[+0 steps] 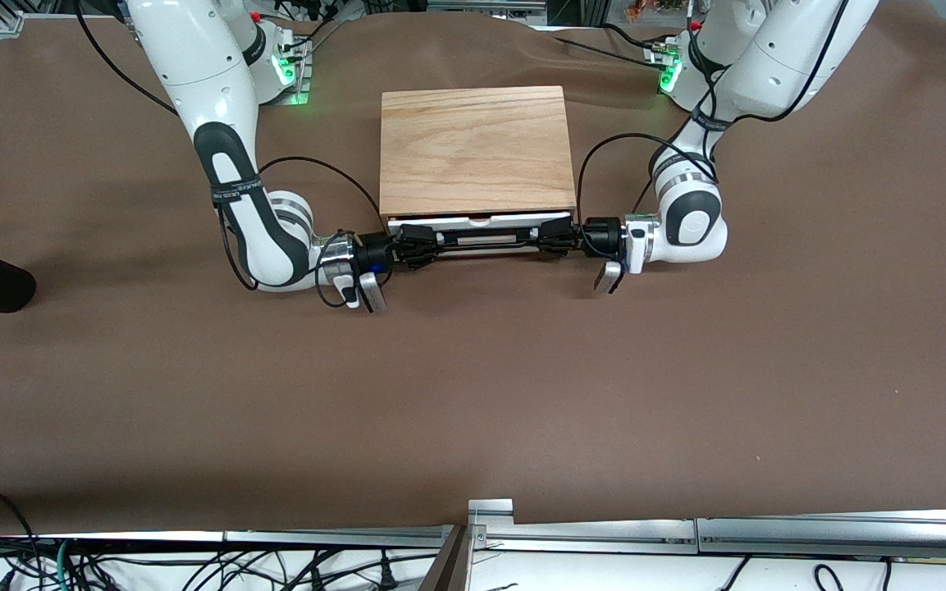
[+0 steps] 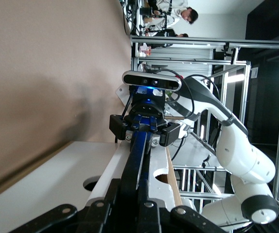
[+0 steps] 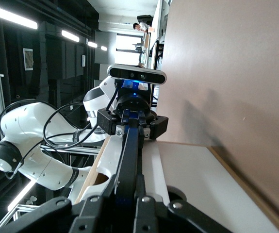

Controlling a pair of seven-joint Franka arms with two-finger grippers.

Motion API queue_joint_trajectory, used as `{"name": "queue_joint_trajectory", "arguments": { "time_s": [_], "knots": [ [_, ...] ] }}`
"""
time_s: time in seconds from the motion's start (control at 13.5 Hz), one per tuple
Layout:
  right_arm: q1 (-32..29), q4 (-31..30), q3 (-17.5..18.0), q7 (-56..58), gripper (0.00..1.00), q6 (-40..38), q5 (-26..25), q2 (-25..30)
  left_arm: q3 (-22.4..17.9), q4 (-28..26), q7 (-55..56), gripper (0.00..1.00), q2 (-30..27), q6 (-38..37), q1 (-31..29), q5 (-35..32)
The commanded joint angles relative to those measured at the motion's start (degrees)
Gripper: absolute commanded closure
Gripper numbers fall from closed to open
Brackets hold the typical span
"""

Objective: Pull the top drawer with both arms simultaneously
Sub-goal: 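Pull the drawer handle outward with both grippers together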

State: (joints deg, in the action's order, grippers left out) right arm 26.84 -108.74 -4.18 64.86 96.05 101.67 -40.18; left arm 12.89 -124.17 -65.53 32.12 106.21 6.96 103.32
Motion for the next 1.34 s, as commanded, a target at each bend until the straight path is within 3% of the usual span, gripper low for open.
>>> {"name": "queue_joint_trajectory", "arguments": {
  "time_s": [0.0,0.52,1.26],
  "knots": [
    [-3.0,6.2,-0.6,-3.3,1.00,0.0,1.0,-1.3,-1.5,1.1,4.4,1.00,1.2,2.5,-1.9,-2.8],
    [-6.0,18.5,-0.7,-11.5,1.00,2.1,0.8,-6.8,-5.1,8.8,12.1,1.00,5.8,2.6,-1.3,-2.9],
    [-8.2,28.3,-1.3,-17.5,1.00,4.3,0.6,-10.8,-8.6,21.4,28.2,1.00,10.7,2.7,-0.5,-7.3]
  ]
}}
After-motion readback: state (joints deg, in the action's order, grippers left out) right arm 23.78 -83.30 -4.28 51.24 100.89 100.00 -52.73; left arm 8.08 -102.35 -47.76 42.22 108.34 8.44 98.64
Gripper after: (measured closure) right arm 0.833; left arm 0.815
